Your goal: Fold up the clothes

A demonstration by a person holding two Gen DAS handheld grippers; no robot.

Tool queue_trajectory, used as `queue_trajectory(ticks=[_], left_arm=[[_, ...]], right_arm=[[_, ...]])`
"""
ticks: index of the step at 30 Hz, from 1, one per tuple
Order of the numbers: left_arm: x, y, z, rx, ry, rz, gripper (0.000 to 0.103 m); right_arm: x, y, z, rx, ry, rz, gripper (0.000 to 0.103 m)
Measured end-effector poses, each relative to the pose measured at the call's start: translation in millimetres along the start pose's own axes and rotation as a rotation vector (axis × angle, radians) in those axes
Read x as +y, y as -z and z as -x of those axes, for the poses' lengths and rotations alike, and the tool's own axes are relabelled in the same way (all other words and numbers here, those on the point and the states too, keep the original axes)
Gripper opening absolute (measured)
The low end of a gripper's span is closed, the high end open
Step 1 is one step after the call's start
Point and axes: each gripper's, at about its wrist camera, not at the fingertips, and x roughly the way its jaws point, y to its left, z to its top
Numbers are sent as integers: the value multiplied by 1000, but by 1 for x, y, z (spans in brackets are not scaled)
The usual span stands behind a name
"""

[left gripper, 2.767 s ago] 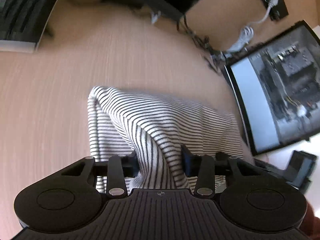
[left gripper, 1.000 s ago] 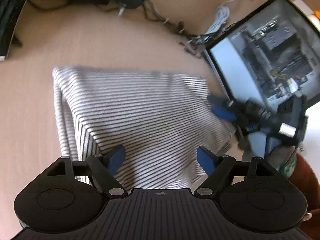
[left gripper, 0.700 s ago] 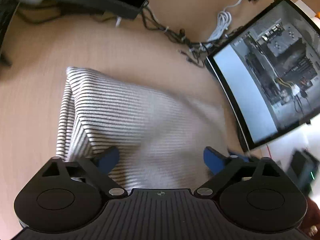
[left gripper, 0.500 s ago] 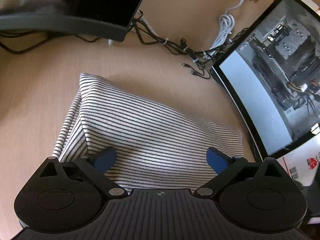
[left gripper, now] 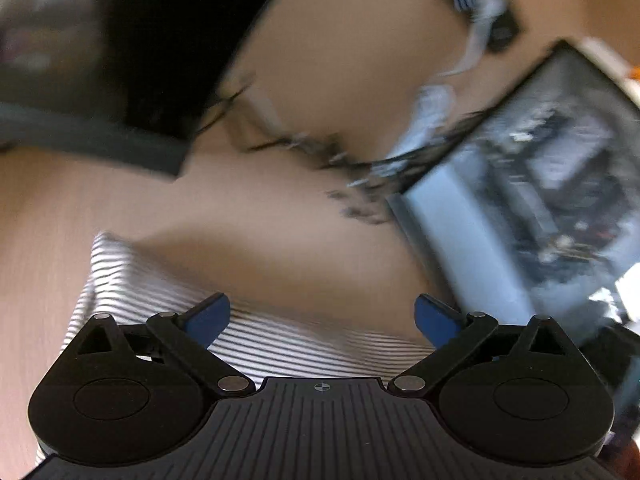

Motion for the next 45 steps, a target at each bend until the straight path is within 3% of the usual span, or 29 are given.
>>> queue_trajectory(ticks=[2, 4, 10, 12, 14, 16, 17, 19, 21, 24, 26, 28, 30, 33, 37, 40, 45], left_arm=[[15, 3, -10, -7, -53, 16, 99], [23, 3, -9, -31, -28, 31, 97], [6, 6, -8, -30, -80, -64, 97], [-6, 9, 4, -91, -93, -130, 99], [-11, 12, 13, -172, -161, -189, 101], [-3, 7, 4, -165, -245, -167, 102], [5, 5, -4, -108, -245, -134, 102], [10, 6, -12, -75, -230, -156, 102], [5, 6, -8, -86, -246, -163, 102], [-5, 7, 13, -144, -228, -131, 102], [-16, 14, 31, -139, -175, -121, 102], [-27, 25, 41, -81, -91, -106, 102], [-33, 40, 48, 22, 20, -93, 103], [-32, 62, 47, 170, 134, -50, 103], [-14, 74, 30, 221, 112, -4, 103], [-11, 63, 28, 192, 107, 35, 103], [-14, 49, 13, 125, 60, -47, 103]], right_arm=[[-8, 7, -13, 32, -22, -23, 103], [-13, 21, -14, 22, -38, 4, 103], [-2, 24, -20, 46, -8, 97, 103], [-2, 21, -21, 54, -9, 103, 103], [-2, 21, -21, 55, -11, 101, 103], [-2, 21, -20, 56, -7, 103, 103], [-2, 20, -21, 57, -3, 104, 103], [-1, 19, -25, 61, 2, 107, 103], [0, 17, -26, 74, 3, 110, 103], [0, 15, -28, 92, 5, 111, 103], [1, 11, -27, 98, 4, 116, 103], [1, 6, -26, 104, 2, 122, 103], [2, -1, -14, 47, 49, 136, 103], [4, -6, -5, -37, 236, 221, 103], [-9, 3, -25, 59, 319, 208, 103], [-6, 25, -19, 51, 339, 214, 103], [7, 52, 7, 92, 324, 165, 103]])
